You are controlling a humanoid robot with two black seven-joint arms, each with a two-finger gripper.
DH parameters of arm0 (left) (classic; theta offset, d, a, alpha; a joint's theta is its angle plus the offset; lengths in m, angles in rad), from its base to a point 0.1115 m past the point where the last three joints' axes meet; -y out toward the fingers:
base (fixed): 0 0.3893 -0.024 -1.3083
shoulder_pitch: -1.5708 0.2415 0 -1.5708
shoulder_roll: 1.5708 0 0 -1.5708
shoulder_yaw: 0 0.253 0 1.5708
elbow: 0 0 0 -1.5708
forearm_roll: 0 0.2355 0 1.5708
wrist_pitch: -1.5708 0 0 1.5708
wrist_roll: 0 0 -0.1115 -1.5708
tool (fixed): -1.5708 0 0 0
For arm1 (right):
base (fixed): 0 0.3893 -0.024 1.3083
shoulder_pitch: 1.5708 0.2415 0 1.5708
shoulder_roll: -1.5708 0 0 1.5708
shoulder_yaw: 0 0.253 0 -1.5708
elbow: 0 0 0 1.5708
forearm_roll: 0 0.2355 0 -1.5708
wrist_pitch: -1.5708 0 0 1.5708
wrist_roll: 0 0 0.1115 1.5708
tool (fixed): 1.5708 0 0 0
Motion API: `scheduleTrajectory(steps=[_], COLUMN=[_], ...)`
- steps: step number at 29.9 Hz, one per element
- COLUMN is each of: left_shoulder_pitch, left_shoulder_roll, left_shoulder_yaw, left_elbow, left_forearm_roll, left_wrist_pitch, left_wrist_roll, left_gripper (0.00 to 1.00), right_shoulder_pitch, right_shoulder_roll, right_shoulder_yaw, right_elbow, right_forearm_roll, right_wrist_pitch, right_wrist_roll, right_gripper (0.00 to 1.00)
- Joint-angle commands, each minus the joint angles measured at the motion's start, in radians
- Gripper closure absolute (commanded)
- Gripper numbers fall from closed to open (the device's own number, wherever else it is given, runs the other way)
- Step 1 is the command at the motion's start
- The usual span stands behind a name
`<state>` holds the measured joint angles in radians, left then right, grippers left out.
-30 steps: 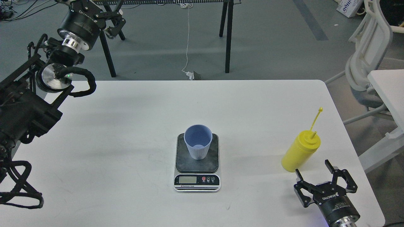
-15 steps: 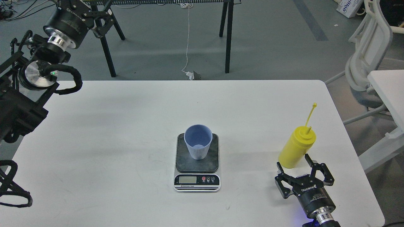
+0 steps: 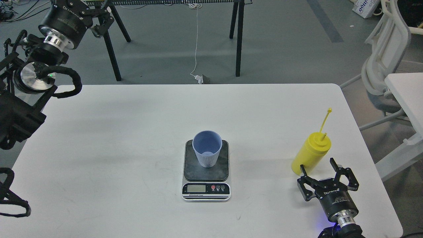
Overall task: Pour seasoning into cup on scale with both arms
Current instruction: 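Move the right gripper to the yellow squeeze bottle and grasp it, then lift the yellow bottle with the right gripper and tilt it over the cup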
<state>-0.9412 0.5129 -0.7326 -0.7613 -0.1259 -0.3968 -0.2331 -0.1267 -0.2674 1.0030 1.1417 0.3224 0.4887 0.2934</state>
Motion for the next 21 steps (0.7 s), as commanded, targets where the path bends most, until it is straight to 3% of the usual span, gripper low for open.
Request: scheduleTrajectory(steps=[1, 11, 21], left_shoulder_pitch=[0.001, 0.001, 0.001], left_shoulder_roll=[0.001, 0.001, 0.001], left_shoulder_yaw=[0.002, 0.002, 0.002], left_elbow=[-0.001, -0.001, -0.001], left_forearm_roll=[0.002, 0.003, 0.003], left_wrist_pitch=[-0.004, -0.004, -0.004], left_wrist_roll=[0.003, 0.001, 0.001], left_gripper=[0.0, 0.0, 0.0], right_shoulder_pitch=[0.047, 0.139, 0.188], right_shoulder_roll=[0.0, 0.022, 0.02], right_shoulder_yaw=[-0.015, -0.033, -0.032], right_elbow=[-0.031, -0.088, -0.097], right_forearm_roll=[0.004, 0.003, 0.004], right_wrist_pitch=[0.0, 0.0, 0.0], right_wrist_roll=[-0.003, -0.008, -0.008], right_gripper=[0.07, 0.1, 0.41])
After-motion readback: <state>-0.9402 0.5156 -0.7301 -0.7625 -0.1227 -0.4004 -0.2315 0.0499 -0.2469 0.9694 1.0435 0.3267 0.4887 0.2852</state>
